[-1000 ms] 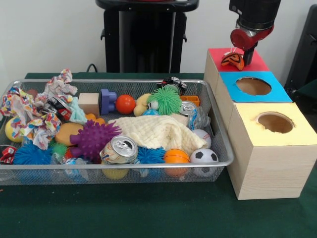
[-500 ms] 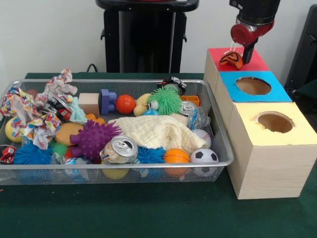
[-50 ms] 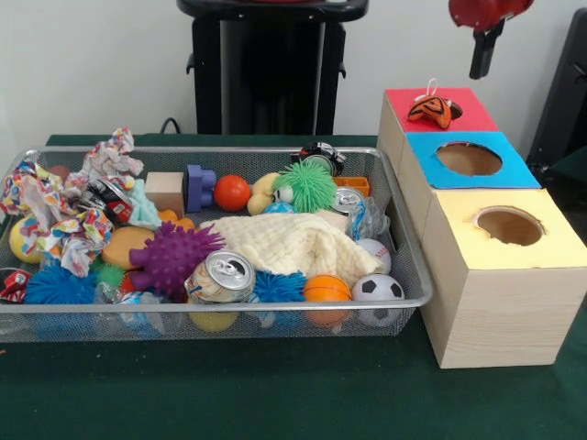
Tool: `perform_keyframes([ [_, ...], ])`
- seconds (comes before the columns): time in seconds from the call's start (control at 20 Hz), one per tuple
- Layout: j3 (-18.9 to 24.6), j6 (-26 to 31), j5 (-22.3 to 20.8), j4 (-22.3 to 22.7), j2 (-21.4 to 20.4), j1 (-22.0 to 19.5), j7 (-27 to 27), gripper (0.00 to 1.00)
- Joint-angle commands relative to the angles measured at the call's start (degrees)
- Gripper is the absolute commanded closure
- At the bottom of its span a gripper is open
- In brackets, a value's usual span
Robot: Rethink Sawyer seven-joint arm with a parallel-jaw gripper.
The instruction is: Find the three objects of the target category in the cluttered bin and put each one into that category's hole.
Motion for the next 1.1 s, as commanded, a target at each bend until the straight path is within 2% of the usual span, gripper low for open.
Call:
perform_keyframes([
  [0.05,-0.48,5.86,0.16,-0.26,1.24,-0.98,1.85,1.0],
  [0.3,-0.17,5.45,-2.45,-4.74,6.77,-2.55,-1.58,1.0],
  [0.5,0.48,7.66,-3.13,-7.48,7.92,-4.07,-4.91,1.0],
  [0.85,1.66,8.64,-4.08,-10.01,10.11,-5.63,-6.92,1.0],
  [1.1,3.05,11.16,-3.94,-12.26,10.46,-8.27,-10.45,1.0],
])
